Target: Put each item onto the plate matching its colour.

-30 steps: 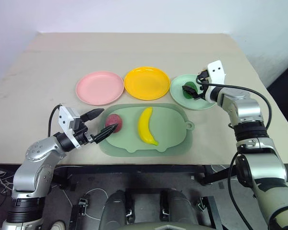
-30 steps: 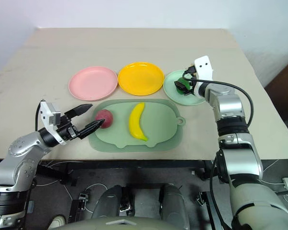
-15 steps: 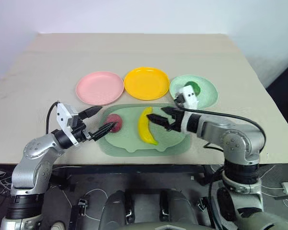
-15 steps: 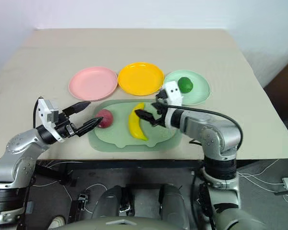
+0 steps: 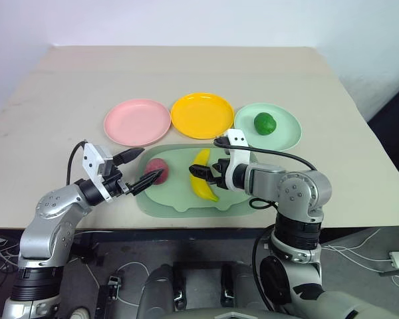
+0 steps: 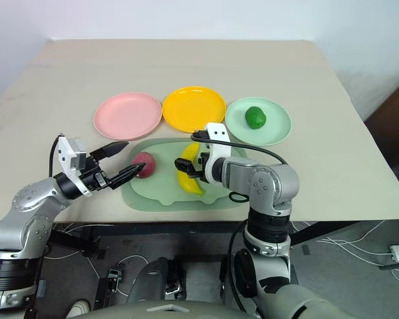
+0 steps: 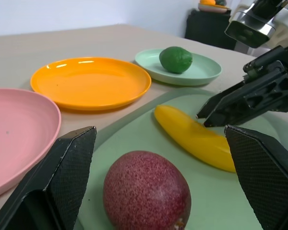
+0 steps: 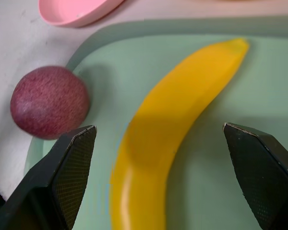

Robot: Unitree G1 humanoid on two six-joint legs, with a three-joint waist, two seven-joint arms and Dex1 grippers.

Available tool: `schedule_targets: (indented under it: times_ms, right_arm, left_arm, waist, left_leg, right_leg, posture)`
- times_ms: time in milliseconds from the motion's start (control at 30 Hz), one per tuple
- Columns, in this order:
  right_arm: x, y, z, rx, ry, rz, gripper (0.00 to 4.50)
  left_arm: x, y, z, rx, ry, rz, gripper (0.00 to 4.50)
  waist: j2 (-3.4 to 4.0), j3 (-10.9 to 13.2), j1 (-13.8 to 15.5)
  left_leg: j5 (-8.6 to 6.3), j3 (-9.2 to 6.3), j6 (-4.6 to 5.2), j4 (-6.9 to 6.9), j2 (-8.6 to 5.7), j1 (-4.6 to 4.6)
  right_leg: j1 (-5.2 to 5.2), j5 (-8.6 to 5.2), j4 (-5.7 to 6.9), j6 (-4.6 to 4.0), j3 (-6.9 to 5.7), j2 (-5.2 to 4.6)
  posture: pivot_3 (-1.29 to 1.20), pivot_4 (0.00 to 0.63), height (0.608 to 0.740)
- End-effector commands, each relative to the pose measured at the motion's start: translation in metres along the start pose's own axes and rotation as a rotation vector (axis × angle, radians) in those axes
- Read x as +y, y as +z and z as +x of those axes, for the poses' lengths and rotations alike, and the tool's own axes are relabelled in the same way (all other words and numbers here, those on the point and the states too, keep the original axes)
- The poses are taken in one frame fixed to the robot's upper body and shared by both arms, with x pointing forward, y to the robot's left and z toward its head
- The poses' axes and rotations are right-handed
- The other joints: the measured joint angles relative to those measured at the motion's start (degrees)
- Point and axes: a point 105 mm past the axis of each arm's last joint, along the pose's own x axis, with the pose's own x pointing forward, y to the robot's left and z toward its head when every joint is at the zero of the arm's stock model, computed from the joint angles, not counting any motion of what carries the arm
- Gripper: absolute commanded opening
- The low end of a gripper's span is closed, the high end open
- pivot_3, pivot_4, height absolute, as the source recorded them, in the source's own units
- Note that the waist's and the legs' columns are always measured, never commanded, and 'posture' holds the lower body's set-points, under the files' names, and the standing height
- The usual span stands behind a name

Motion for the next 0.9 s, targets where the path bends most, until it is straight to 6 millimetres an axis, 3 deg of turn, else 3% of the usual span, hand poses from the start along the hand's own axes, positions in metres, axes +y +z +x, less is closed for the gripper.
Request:
schedule_targets:
  times_ms: [33, 433, 700, 800, 900]
  right_arm:
    - [0.007, 0.002, 0.002, 0.013, 0.008, -0.041, 4.45]
    - [0.011, -0.013, 0.025, 0.186, -0.052, -0.234, 4.45]
    - [0.004, -0.019, 0.026, 0.243, -0.084, -0.305, 4.45]
    - [0.004, -0.019, 0.024, 0.245, -0.083, -0.310, 3.87]
    - [0.004, -0.018, 0.023, 0.240, -0.076, -0.311, 2.95]
  left_arm:
    - [0.002, 0.004, -0.002, -0.021, 0.004, 0.026, 4.50]
    - [0.007, -0.006, -0.008, -0.014, 0.002, 0.021, 4.50]
    - [0.011, -0.011, -0.012, -0.017, -0.002, 0.030, 4.50]
    - [0.010, -0.009, -0.009, -0.022, -0.007, 0.033, 4.50]
    - [0.009, -0.009, -0.008, -0.025, -0.012, 0.032, 4.50]
  waist:
    - [0.00, 0.00, -0.07]
    - [-0.04, -0.04, -0.23]
    - [-0.17, -0.17, -0.17]
    - [-0.17, -0.18, -0.14]
    - [-0.17, -0.17, -0.16]
  left_leg:
    - [0.00, 0.00, 0.00, 0.00, 0.00, 0.00]
    - [0.00, 0.04, 0.00, -0.03, 0.02, 0.02]
    - [0.00, 0.03, 0.00, -0.03, 0.05, 0.04]
    - [-0.01, 0.02, -0.01, -0.03, 0.07, 0.04]
    - [-0.01, 0.03, 0.00, -0.03, 0.07, 0.02]
  right_leg:
    - [0.00, 0.00, 0.00, 0.00, 0.00, 0.00]
    - [-0.03, 0.00, 0.00, -0.01, 0.01, 0.01]
    - [-0.01, 0.00, 0.00, -0.01, 0.01, -0.01]
    - [-0.01, 0.00, 0.00, -0.01, 0.01, -0.03]
    - [-0.03, -0.01, -0.01, -0.01, 0.01, -0.03]
  posture:
    - [0.00, 0.150, 0.695]
    - [0.00, 0.150, 0.695]
    - [0.00, 0.150, 0.695]
    - [0.00, 0.150, 0.695]
    - [0.00, 0.150, 0.695]
